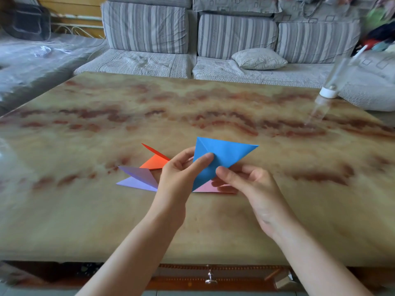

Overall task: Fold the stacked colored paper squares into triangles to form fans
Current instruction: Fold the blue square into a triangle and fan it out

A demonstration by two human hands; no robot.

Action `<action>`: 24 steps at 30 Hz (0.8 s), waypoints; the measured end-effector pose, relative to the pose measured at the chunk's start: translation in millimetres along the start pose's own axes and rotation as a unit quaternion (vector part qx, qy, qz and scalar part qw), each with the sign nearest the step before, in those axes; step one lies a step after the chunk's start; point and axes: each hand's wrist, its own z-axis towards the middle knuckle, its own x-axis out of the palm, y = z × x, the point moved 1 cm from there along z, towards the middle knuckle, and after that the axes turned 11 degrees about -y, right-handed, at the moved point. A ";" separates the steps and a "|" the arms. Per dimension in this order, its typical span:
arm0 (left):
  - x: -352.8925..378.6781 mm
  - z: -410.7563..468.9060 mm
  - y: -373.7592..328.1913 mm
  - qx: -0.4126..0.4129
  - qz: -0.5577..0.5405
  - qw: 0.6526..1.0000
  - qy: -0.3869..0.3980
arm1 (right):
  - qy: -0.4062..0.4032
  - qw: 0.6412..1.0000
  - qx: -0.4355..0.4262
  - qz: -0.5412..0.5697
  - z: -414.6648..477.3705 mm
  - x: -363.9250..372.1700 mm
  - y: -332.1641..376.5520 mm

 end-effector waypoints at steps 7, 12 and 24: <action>2.9 -0.7 2.5 0.000 -0.026 1.000 0.006 | -0.046 0.998 -0.011 0.037 0.8 0.6 -0.2; 3.5 -1.8 3.7 -0.010 -0.036 0.999 0.013 | -0.087 0.995 -0.002 0.057 0.8 2.8 -3.5; 0.2 1.1 -4.7 0.015 0.052 0.998 0.009 | -0.106 0.993 -0.055 0.026 0.0 0.4 -1.5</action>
